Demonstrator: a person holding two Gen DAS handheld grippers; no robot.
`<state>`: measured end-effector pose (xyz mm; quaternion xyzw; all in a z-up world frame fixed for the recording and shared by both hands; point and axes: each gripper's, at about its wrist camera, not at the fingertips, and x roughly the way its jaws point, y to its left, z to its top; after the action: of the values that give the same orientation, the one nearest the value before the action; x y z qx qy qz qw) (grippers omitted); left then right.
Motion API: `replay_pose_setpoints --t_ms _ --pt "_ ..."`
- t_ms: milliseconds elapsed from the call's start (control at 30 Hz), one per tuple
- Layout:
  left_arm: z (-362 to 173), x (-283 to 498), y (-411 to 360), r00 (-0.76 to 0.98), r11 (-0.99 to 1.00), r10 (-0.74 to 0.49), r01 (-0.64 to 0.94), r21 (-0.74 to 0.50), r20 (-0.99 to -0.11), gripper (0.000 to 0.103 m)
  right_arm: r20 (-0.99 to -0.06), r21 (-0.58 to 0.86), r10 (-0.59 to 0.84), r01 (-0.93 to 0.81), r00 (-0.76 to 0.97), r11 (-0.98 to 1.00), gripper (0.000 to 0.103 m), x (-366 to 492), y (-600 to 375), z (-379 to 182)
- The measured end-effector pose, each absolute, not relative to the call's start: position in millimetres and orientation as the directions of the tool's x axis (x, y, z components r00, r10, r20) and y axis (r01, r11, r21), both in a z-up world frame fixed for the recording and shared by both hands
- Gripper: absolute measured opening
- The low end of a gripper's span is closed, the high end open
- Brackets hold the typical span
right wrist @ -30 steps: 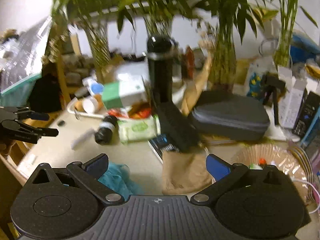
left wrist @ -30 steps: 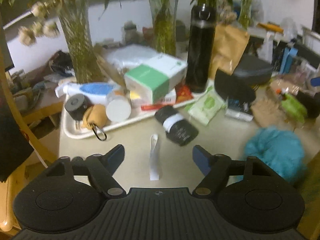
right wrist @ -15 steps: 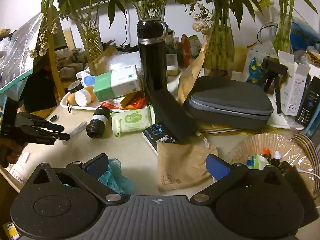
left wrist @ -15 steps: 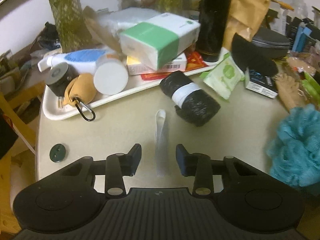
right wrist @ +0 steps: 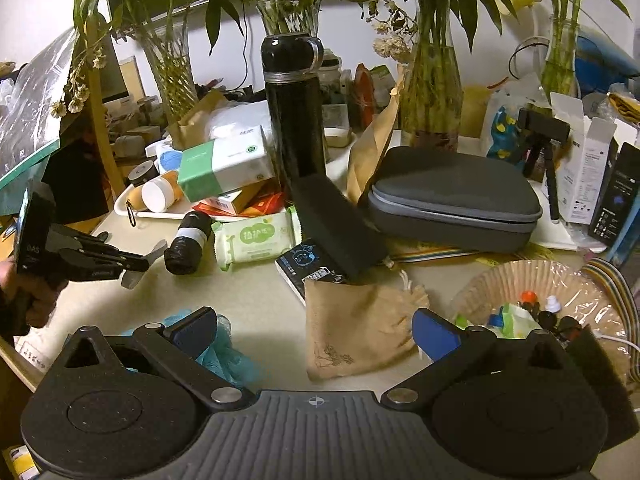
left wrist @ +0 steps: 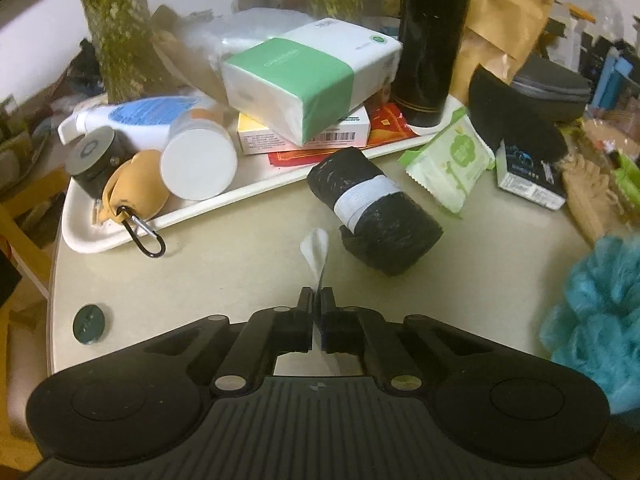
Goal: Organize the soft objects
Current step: 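Reach the left gripper to the white plastic stick and grasp it, then grasp the tan burlap pouch with the right gripper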
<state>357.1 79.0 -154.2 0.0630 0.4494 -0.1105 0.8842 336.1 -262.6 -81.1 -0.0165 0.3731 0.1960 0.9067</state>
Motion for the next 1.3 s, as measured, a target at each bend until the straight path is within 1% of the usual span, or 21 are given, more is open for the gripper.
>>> replay_pose_setpoints --t_ms 367,400,533,600,767,933,1000,1100,1167,1300 --pt "-95.8 338.1 89.7 0.629 0.990 -0.120 0.137 -0.042 -0.769 0.004 -0.690 0.084 0.342 -0.399 0.638 0.913 0.101 340.2 -254.8 -88.4" --pt "-89.8 334.8 90.6 0.633 0.991 -0.118 0.127 -0.048 -0.765 0.004 -0.690 0.079 0.342 -0.403 0.638 0.912 0.098 341.1 -253.6 -89.3" --pt "-65.9 318.2 93.5 0.662 0.994 -0.109 0.095 -0.061 -0.742 0.004 -0.702 0.046 0.332 -0.425 0.630 0.904 0.093 346.9 -247.1 -97.6" --pt "-54.7 308.6 94.0 0.679 0.995 -0.099 0.081 -0.060 -0.727 0.004 -0.717 0.025 0.315 -0.428 0.622 0.904 0.087 351.1 -242.9 -103.0" --pt "-34.7 285.5 91.8 0.711 0.994 -0.100 0.094 -0.046 -0.696 0.004 -0.724 0.023 0.312 -0.430 0.616 0.903 0.082 357.4 -237.1 -108.0" --pt "-24.2 267.8 89.0 0.732 0.992 -0.107 0.119 -0.029 -0.672 0.004 -0.739 0.035 0.308 -0.423 0.599 0.905 0.074 369.2 -234.0 -116.2" --pt "-21.7 264.9 89.2 0.733 0.992 -0.115 0.123 -0.036 -0.670 0.004 -0.752 0.039 0.302 -0.417 0.587 0.908 0.068 374.5 -233.7 -122.4" --pt "-20.6 263.3 88.0 0.733 0.991 -0.117 0.127 -0.034 -0.670 0.004 -0.769 0.043 0.300 -0.422 0.565 0.906 0.061 379.8 -230.6 -131.5" --pt "-21.1 264.4 86.9 0.731 0.991 -0.116 0.128 -0.032 -0.672 0.004 -0.778 0.035 0.296 -0.431 0.555 0.902 0.060 381.6 -226.7 -136.9" --pt "-19.8 262.9 86.4 0.736 0.991 -0.117 0.129 -0.031 -0.667 0.004 -0.792 0.014 0.277 -0.437 0.545 0.899 0.053 386.2 -219.8 -145.9"
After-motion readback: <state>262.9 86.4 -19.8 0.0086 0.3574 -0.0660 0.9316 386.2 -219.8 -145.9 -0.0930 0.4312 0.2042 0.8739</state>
